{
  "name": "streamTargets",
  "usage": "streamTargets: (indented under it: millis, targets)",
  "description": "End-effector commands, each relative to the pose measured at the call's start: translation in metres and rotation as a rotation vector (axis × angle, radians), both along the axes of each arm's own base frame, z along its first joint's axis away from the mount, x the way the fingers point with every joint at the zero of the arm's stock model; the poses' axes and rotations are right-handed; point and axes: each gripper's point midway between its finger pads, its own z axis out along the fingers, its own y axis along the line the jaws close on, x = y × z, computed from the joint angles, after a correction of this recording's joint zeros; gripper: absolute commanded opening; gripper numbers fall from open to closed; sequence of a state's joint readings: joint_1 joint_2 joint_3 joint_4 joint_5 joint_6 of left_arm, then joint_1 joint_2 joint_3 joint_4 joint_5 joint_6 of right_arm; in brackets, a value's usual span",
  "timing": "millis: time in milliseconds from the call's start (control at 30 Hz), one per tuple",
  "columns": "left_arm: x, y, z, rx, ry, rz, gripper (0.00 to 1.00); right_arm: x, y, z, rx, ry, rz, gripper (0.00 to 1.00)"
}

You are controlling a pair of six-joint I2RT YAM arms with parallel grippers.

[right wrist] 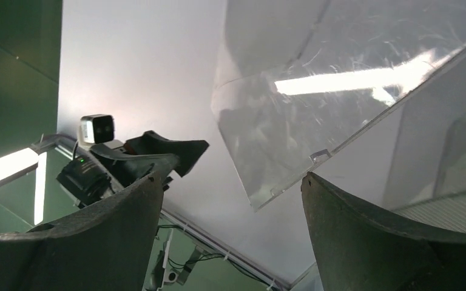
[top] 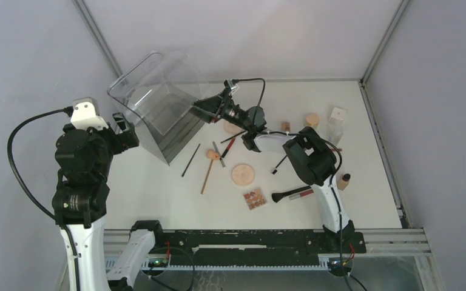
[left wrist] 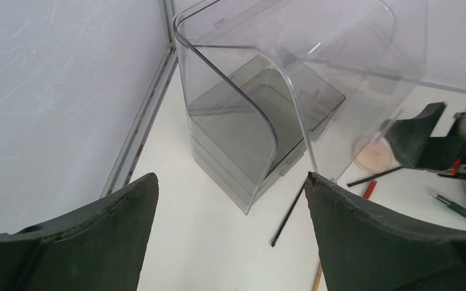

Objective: Organize the makeup
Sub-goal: Open the storage box at the center of the board.

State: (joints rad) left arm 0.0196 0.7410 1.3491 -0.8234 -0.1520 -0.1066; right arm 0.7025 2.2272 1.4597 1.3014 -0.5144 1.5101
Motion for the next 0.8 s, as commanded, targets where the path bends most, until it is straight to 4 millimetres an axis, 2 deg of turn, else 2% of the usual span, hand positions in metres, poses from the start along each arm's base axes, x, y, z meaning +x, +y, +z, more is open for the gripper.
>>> streamTargets:
  millis: [0, 200, 467, 633, 767]
  targets:
    - [0.001, 0.000, 0.009, 0.045, -0.051, -0.018, 0.94, -0.031, -0.026, 0.083, 0.149, -0.200, -0.015, 0.90]
    - [0.004, -0.011, 0.004, -0.050, 0.001, -0.044, 1.00, -0.036, -0.027, 0.096, 0.152, -0.232, -0.009, 0.90]
    - [0.025, -0.058, -0.004, -0.397, -0.002, -0.224, 1.00, -0.034, -0.024, 0.102, 0.153, -0.245, 0.001, 0.90]
    - [0.031, -0.058, -0.009, -0.508, -0.022, -0.231, 1.00, -0.033, -0.023, 0.106, 0.157, -0.249, 0.004, 0.90]
    - [0.037, -0.078, -0.010, -0.623, -0.035, -0.348, 0.99, -0.034, -0.023, 0.108, 0.157, -0.258, 0.002, 0.90]
